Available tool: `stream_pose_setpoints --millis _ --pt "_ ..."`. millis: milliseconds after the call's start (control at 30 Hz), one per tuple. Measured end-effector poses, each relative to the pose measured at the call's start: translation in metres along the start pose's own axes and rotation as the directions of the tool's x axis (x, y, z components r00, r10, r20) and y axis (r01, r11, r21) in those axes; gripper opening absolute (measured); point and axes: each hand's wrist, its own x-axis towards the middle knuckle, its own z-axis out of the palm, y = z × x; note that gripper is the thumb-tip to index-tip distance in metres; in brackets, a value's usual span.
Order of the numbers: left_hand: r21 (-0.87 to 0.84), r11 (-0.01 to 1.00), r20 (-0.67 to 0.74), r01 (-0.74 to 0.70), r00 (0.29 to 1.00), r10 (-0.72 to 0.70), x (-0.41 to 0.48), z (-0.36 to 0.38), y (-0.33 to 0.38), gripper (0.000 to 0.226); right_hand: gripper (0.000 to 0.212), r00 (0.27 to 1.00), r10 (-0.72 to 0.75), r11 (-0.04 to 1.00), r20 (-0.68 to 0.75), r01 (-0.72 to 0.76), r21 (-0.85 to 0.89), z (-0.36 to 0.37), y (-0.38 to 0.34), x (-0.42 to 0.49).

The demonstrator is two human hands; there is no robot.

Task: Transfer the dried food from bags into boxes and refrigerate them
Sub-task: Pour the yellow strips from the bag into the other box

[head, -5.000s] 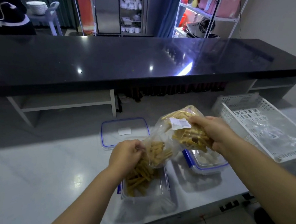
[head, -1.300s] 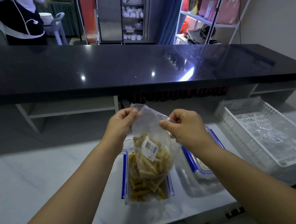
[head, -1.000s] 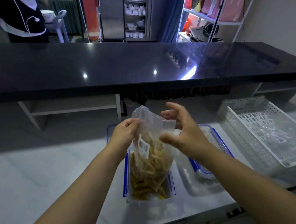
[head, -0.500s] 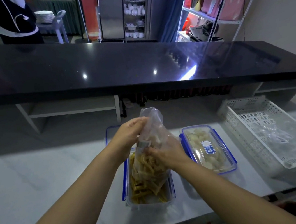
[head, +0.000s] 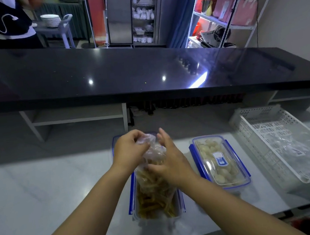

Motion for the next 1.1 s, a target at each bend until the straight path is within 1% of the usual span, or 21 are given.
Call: stream_pose_setpoints --millis 67,133,200,267,300,333,400,433,467,500,567,600,633,667,733,800,833,867,967,1033,1100 --pt "0.043 0.996 0.022 0.072 0.997 -0.073 -0.004 0.006 -0.001 0.013 0.114 0.996 -0.087 0.985 0.036 0.092 -0.144 0.001 -0.005 0.000" --pt "0.051 0.988 0.043 0.146 0.988 -0.148 -0.008 0.011 0.000 0.024 0.111 0.992 -0.117 0.961 0.057 0.127 -0.246 0.002 -0.006 0.000" --pt "-0.008 0.979 0.138 0.205 0.969 -0.202 -0.012 0.011 0.001 0.040 0.095 0.989 -0.141 0.950 0.043 0.147 -0.274 0.001 -0.001 0.001" --pt "-0.081 0.961 0.285 0.263 0.930 -0.230 -0.016 0.007 0.000 0.061 0.072 0.986 -0.164 0.936 0.043 0.169 -0.308 -0.003 0.006 0.000" --pt "-0.121 0.950 0.339 0.288 0.912 -0.233 -0.018 0.004 -0.002 0.068 0.064 0.988 -0.146 0.933 0.051 0.154 -0.326 -0.004 0.009 -0.001" --pt "-0.168 0.938 0.360 0.302 0.905 -0.226 -0.021 0.001 -0.004 0.069 0.061 0.992 -0.115 0.936 0.049 0.125 -0.329 -0.004 0.011 -0.002" --pt "-0.262 0.914 0.300 0.310 0.926 -0.228 -0.024 -0.002 -0.011 0.056 0.064 0.999 -0.041 0.953 0.027 0.047 -0.298 -0.002 0.015 -0.004" --pt "-0.298 0.905 0.235 0.305 0.942 -0.240 -0.026 -0.003 -0.015 0.048 0.068 1.000 -0.005 0.961 0.010 0.007 -0.278 -0.001 0.014 -0.005" --pt "-0.296 0.911 0.160 0.288 0.955 -0.250 -0.028 -0.003 -0.021 0.039 0.071 1.000 0.016 0.965 -0.012 -0.019 -0.260 0.000 0.014 -0.006" --pt "-0.239 0.933 0.087 0.268 0.963 -0.254 -0.029 -0.002 -0.029 0.033 0.070 0.999 0.030 0.971 -0.031 -0.037 -0.237 -0.001 0.015 -0.006" --pt "-0.019 0.974 -0.004 0.226 0.974 -0.226 -0.030 0.000 -0.048 0.034 0.057 0.998 0.044 0.985 -0.054 -0.052 -0.164 -0.002 0.014 -0.009" --pt "0.079 0.974 -0.008 0.211 0.978 -0.211 -0.031 0.001 -0.058 0.038 0.048 0.998 0.036 0.990 -0.059 -0.044 -0.131 -0.002 0.014 -0.011" --pt "0.130 0.969 0.001 0.208 0.978 -0.210 -0.032 0.003 -0.067 0.042 0.040 0.998 0.016 0.994 -0.068 -0.023 -0.106 0.000 0.016 -0.014" --pt "0.128 0.965 0.026 0.228 0.972 -0.233 -0.035 0.006 -0.072 0.045 0.033 0.996 -0.013 0.997 -0.088 0.006 -0.082 0.003 0.017 -0.017" --pt "0.029 0.958 0.094 0.286 0.953 -0.288 -0.042 0.013 -0.078 0.048 0.023 0.985 -0.056 0.998 -0.161 0.055 -0.011 0.009 0.020 -0.023" --pt "-0.072 0.947 0.114 0.312 0.946 -0.303 -0.047 0.020 -0.082 0.045 0.014 0.971 -0.019 0.995 -0.239 0.042 0.095 0.014 0.024 -0.025" --pt "-0.107 0.942 0.100 0.320 0.946 -0.310 -0.050 0.023 -0.085 0.044 0.010 0.963 0.023 0.989 -0.269 0.017 0.149 0.015 0.024 -0.025" --pt "-0.136 0.936 0.077 0.324 0.946 -0.316 -0.051 0.025 -0.087 0.043 0.010 0.953 0.072 0.981 -0.294 -0.014 0.195 0.016 0.024 -0.024" --pt "-0.198 0.922 0.012 0.334 0.941 -0.338 -0.055 0.026 -0.090 0.039 0.018 0.926 0.188 0.947 -0.327 -0.083 0.309 0.016 0.019 -0.021" --pt "-0.265 0.909 -0.040 0.321 0.938 -0.343 -0.064 0.026 -0.087 0.032 0.019 0.923 0.218 0.924 -0.318 -0.091 0.371 0.015 0.014 -0.017" --pt "-0.324 0.896 -0.093 0.305 0.932 -0.351 -0.072 0.027 -0.085 0.033 0.018 0.916 0.235 0.900 -0.325 -0.079 0.428 0.016 0.006 -0.011"
